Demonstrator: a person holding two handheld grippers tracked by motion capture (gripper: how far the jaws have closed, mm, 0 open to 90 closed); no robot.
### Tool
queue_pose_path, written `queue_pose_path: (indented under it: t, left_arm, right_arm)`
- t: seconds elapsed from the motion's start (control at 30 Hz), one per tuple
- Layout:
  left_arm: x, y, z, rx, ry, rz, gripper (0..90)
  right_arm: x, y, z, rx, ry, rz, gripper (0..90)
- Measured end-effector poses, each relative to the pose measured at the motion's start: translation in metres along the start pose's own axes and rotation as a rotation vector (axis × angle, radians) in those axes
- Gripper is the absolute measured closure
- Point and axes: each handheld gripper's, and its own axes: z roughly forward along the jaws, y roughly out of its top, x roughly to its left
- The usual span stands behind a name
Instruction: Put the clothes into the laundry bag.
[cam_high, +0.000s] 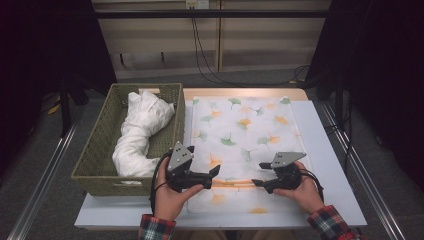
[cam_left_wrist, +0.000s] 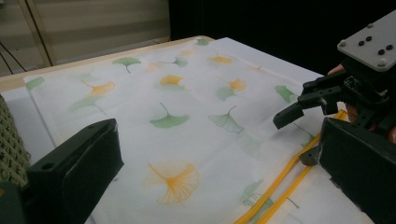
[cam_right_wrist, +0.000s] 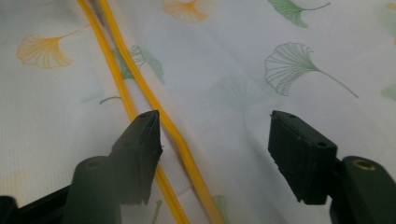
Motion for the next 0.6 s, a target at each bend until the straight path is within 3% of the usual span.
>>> queue_pose_path:
  t: [0.23, 0.4, 0.43, 0.6]
  left_arm:
    - [0.0000, -0.0002, 0.0004, 0.001, -0.003, 0.004, 0.4]
    - [-0.0001, 0.0005, -0.0006, 0.008, 0.011, 0.011, 0.4]
    - [-0.0002, 0.0006, -0.0006, 0.008, 0.010, 0.011, 0.5]
    - [-0.0014, 0.0006, -0.0001, 0.008, 0.010, 0.006, 0.6]
  right_arm:
    - [0.0025, -0.0009, 0.0070, 0.044, 0.009, -0.020, 42.2]
    - [0.0032, 0.0008, 0.0076, 0.047, 0.010, -0.033, 47.2]
    - [0.0037, 0.0009, 0.0078, 0.045, 0.025, -0.040, 53.8]
    - [0.0025, -0.0007, 0.0076, 0.033, 0.042, -0.024, 59.3]
